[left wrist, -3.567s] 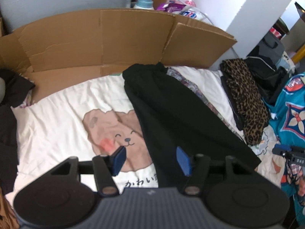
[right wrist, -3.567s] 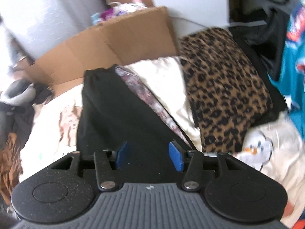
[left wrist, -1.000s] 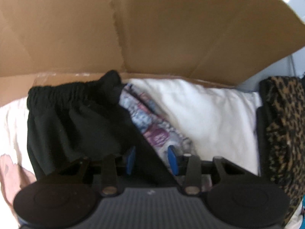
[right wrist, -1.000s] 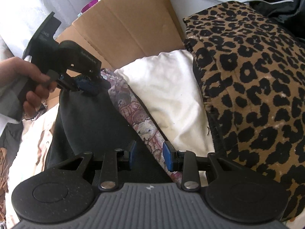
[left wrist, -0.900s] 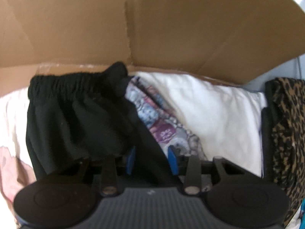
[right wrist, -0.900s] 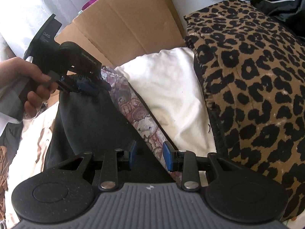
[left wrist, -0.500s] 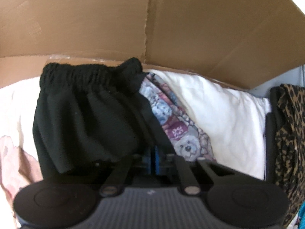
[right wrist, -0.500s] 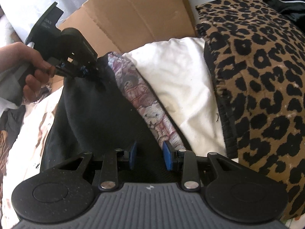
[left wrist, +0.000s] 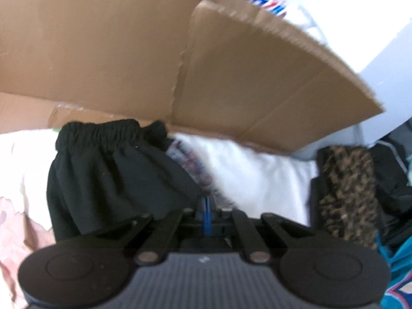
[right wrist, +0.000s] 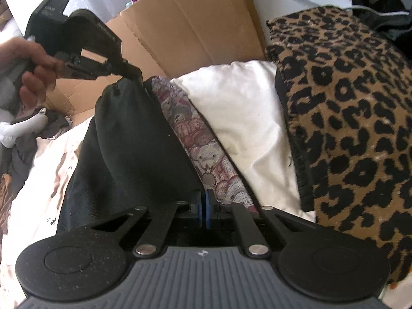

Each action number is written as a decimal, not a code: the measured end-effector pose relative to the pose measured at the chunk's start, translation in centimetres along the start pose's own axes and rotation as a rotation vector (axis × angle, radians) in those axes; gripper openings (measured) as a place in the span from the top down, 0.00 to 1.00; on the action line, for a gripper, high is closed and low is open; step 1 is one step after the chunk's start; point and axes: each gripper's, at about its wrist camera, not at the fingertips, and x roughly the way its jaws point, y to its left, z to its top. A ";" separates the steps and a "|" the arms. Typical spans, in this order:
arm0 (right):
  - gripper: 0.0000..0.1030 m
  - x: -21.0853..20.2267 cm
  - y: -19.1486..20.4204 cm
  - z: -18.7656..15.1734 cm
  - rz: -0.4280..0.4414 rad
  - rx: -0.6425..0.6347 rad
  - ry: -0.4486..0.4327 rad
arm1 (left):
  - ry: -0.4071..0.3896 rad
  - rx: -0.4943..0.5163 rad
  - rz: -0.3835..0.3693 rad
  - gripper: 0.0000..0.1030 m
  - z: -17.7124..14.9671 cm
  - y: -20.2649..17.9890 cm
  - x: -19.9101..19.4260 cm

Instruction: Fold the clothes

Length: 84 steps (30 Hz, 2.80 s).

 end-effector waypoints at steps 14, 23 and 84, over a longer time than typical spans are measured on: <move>1.00 0.2 -1.5 0.2 -0.078 0.044 0.009 | 0.004 0.040 -0.028 1.00 1.1 -1.8 2.8; 1.00 0.4 -1.9 -0.1 -0.124 0.057 0.012 | 0.027 0.048 -0.025 1.00 0.8 -1.9 7.0; 0.83 -3.0 0.7 -3.0 -0.227 0.026 -0.053 | -0.003 0.362 0.119 0.65 4.0 6.0 1.1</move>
